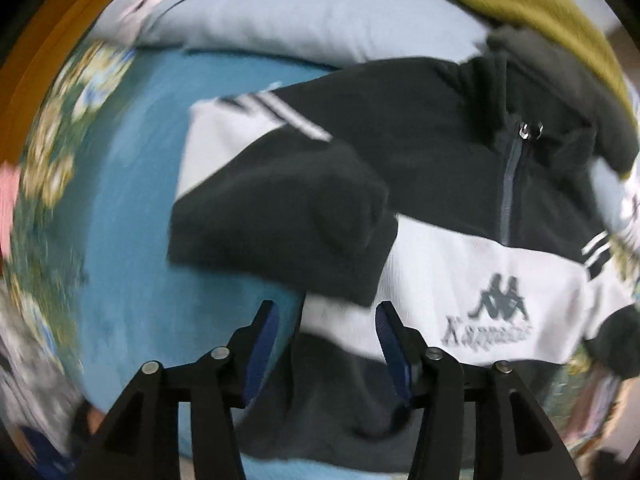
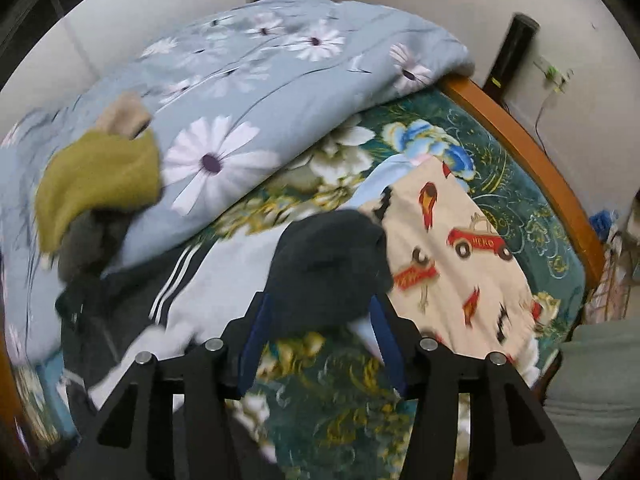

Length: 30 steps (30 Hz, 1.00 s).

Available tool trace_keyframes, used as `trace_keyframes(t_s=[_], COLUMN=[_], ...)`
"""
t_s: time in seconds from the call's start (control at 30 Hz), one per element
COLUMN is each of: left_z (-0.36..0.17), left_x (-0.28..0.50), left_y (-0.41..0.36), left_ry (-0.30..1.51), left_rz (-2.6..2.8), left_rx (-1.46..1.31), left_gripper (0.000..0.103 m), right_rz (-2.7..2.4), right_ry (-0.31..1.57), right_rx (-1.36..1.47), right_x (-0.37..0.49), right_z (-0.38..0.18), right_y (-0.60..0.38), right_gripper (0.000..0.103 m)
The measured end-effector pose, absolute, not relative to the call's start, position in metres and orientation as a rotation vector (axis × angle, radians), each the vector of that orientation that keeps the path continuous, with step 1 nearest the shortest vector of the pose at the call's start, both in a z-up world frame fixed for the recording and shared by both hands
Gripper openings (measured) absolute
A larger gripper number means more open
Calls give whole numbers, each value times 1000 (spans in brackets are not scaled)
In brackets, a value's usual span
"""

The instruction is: Fold clothes

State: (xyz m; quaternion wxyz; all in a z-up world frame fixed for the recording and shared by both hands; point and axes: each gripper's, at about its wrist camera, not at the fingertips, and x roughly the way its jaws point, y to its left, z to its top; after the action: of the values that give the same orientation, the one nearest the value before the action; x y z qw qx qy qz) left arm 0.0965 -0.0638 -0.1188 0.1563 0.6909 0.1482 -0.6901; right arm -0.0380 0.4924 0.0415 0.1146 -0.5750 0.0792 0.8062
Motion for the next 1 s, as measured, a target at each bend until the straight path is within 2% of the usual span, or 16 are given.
trace_keyframes(t_s=[0.1, 0.27, 0.33, 0.37, 0.4, 0.5, 0.7, 0.8, 0.87, 1.0], left_z=[-143, -162, -160, -158, -155, -141, -90, -68, -60, -67], left_x=[75, 62, 64, 66, 68, 80, 126, 140, 141, 120], left_y=[-57, -56, -62, -66, -72, -103, -208, -242, -244, -194], left_ry=[289, 204, 239, 252, 272, 395, 822, 908, 897, 730], left_rz=[-1958, -1975, -2015, -2024, -2032, -2039, -2062, -2080, -2107, -2194], left_rx=[2023, 2026, 1994, 1983, 1969, 1888, 1607, 1532, 1561, 1688], left_gripper=[56, 54, 38, 17, 2, 0, 0, 0, 0, 2], right_rz=[2341, 2282, 2258, 2258, 2266, 2300, 2350, 2358, 2361, 2352], right_ry=[188, 174, 175, 171, 168, 154, 123, 120, 121, 141], right_rx=[-1731, -1765, -1767, -1765, -1761, -1775, -1858, -1912, -1947, -2014], right_x=[-18, 4, 9, 10, 10, 4, -16, -22, -25, -25], right_z=[48, 56, 58, 60, 63, 66, 56, 46, 39, 25], right_y=[472, 458, 457, 455, 452, 438, 401, 385, 376, 365], right_gripper=[53, 53, 53, 53, 53, 53, 53, 53, 53, 53])
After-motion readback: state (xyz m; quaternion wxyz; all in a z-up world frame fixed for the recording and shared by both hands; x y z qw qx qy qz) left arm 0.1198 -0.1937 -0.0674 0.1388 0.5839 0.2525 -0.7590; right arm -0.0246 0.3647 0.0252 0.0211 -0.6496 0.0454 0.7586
